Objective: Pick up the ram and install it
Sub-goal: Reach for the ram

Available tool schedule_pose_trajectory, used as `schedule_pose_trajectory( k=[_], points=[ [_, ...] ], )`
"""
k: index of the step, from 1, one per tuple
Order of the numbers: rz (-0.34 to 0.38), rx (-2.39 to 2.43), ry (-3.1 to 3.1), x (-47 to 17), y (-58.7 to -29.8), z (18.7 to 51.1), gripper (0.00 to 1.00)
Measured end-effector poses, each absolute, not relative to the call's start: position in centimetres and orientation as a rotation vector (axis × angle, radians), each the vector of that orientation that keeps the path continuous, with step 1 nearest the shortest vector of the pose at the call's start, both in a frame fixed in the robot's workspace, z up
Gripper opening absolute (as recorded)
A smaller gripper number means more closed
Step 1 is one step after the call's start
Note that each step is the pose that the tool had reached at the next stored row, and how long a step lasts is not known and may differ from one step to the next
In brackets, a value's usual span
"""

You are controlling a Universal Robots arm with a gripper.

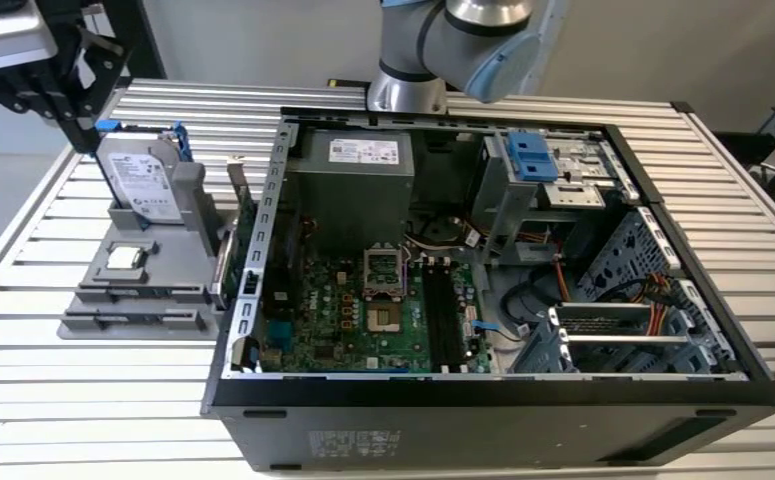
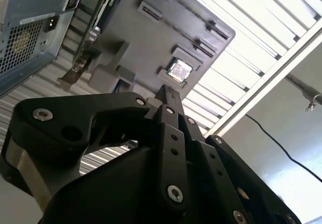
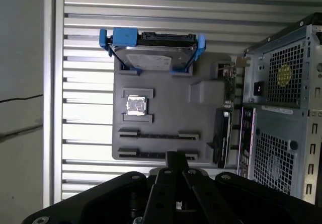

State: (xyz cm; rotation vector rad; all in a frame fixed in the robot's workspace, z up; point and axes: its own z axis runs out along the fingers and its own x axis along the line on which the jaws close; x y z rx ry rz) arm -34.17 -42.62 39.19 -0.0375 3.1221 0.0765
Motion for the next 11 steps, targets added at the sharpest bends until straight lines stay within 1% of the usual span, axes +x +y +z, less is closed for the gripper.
schedule_pose_trajectory(
  k=[11],
  points=[
    [0.077, -0.038, 3.122, -34.17, -43.01, 39.19, 0.0]
  ],
)
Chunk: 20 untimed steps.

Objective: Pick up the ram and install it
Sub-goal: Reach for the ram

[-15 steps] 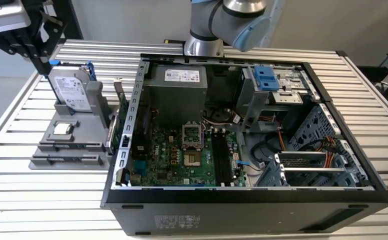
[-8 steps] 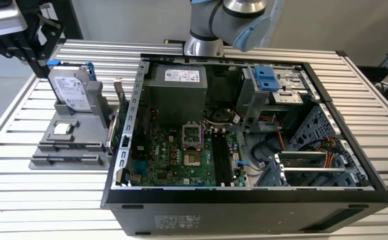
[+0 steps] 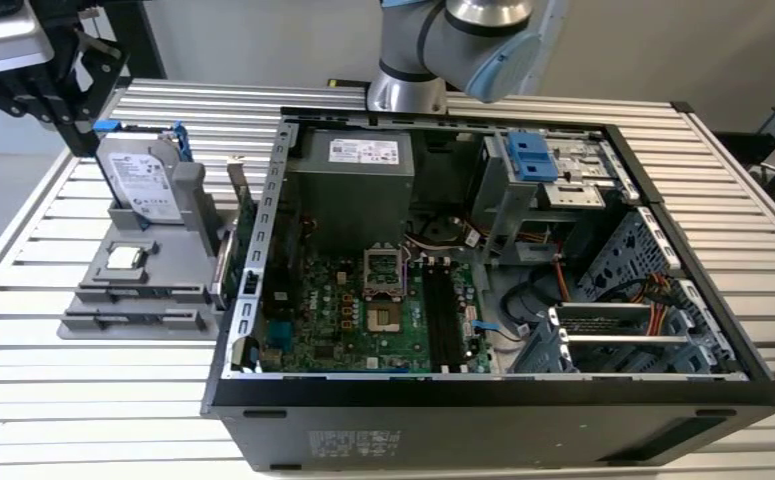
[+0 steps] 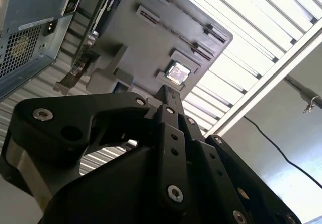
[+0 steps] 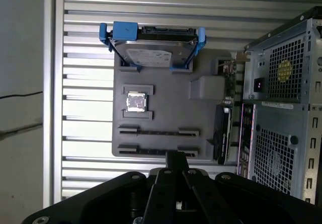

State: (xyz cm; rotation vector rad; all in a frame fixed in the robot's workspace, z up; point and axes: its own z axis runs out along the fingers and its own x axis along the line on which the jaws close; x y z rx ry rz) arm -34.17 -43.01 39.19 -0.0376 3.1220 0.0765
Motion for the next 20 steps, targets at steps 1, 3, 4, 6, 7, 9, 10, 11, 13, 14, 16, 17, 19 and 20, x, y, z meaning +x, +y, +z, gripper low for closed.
schedule_pose_trajectory(
  k=[1, 3, 4, 6, 7, 9, 10, 11, 13, 14, 16, 17, 19, 20],
  points=[
    [0.076, -0.037, 3.122, -34.17, -43.01, 39.19, 0.0],
    [0.076, -0.038, 3.122, -34.17, -43.02, 39.19, 0.0],
    [0.076, -0.038, 3.122, -34.17, -43.02, 39.19, 0.0],
    [0.076, -0.041, 3.122, -34.17, -43.02, 39.19, 0.0],
    [0.077, -0.052, 3.122, -34.17, -43.03, 39.19, 0.0],
    [0.077, -0.088, 3.122, -34.17, -43.03, 39.2, 0.0],
    [0.077, -0.114, 3.121, -34.17, -43.03, 39.19, 0.0],
    [0.078, -0.14, 3.121, -34.17, -43.03, 39.18, 0.0],
    [0.078, -0.196, 3.119, -34.17, -43.03, 39.19, 0.0],
    [0.078, -0.223, 3.117, -34.17, -43.03, 39.19, 0.0],
    [0.079, -0.279, 3.114, -34.17, -43.03, 39.19, 0.0],
    [0.079, -0.307, 3.111, -34.17, -43.03, 39.19, 0.0],
    [0.079, -0.356, 3.107, -34.17, -43.03, 39.19, 0.0],
    [0.079, -0.38, 3.105, -34.17, -43.03, 39.19, 0.0]
  ],
)
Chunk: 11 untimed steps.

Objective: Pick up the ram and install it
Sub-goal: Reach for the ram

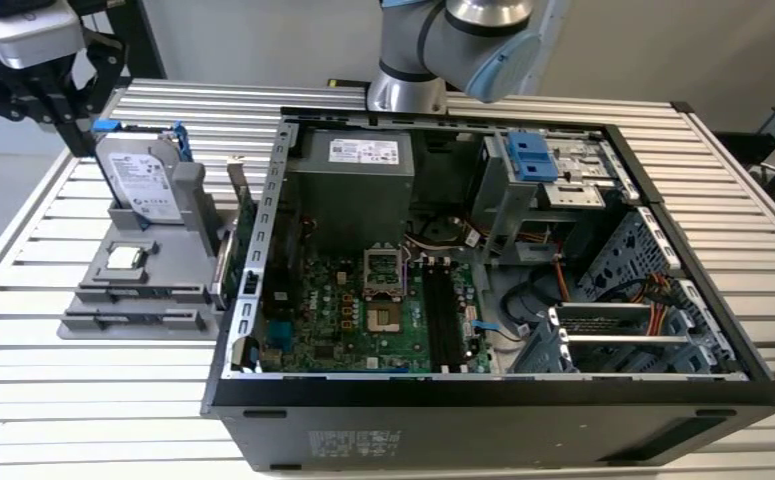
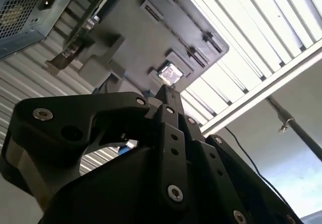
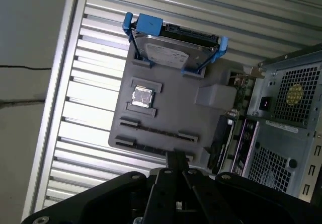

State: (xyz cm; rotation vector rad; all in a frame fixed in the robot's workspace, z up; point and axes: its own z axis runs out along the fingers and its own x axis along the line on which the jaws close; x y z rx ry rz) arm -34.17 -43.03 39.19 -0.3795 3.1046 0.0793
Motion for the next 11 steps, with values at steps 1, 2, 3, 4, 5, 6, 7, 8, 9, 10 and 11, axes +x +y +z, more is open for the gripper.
schedule_pose_trajectory(
  k=[1, 2, 3, 4, 5, 6, 7, 8, 9, 10, 11],
  points=[
    [0.079, -0.403, 3.102, -34.17, -43.02, 39.19, 0.0],
    [0.08, -0.427, 3.099, -34.17, -43.03, 39.19, 0.0],
    [0.08, -0.449, 3.096, -34.17, -43.03, 39.19, 0.0],
    [0.08, -0.467, 3.094, -34.17, -43.03, 39.19, 0.0],
    [0.08, -0.484, 3.092, -34.17, -43.03, 39.19, 0.0],
    [0.08, -0.499, 3.09, -34.17, -43.03, 39.2, 0.0],
    [0.08, -0.514, 3.087, -34.17, -43.03, 39.2, 0.0],
    [0.08, -0.527, 3.085, -34.17, -43.03, 39.2, 0.0],
    [0.08, -0.54, 3.083, -34.17, -43.03, 39.2, 0.0],
    [0.08, -0.55, 3.082, -34.17, -43.03, 39.2, 0.0],
    [0.08, -0.561, 3.08, -34.17, -43.02, 39.2, 0.0]
  ],
)
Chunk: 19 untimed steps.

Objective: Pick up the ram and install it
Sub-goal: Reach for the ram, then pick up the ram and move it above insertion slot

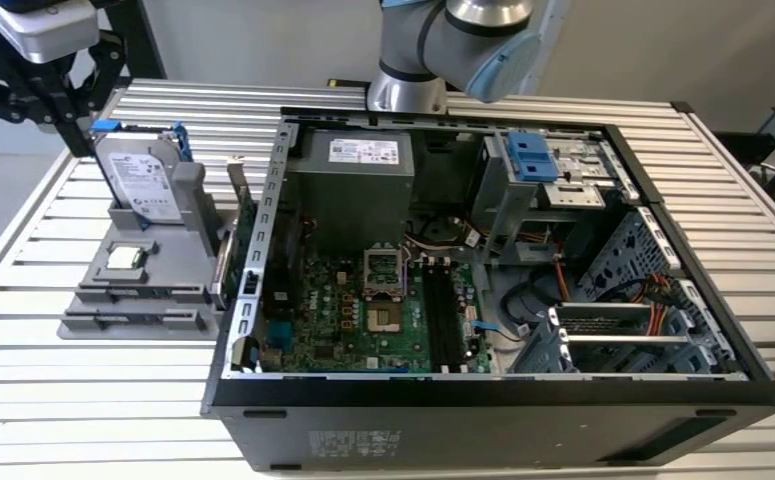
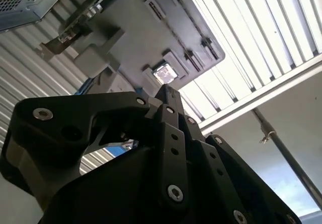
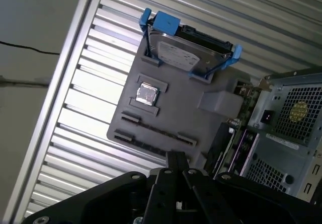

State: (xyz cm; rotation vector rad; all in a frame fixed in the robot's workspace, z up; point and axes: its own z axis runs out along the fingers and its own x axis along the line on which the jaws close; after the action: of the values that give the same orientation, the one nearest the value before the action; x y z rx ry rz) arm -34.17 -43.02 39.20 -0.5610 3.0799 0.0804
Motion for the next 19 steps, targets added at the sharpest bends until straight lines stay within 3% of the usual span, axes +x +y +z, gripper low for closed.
schedule_pose_trajectory(
  k=[19],
  points=[
    [0.081, -0.775, 3.037, -34.17, -43.03, 39.2, 0.0]
  ],
)
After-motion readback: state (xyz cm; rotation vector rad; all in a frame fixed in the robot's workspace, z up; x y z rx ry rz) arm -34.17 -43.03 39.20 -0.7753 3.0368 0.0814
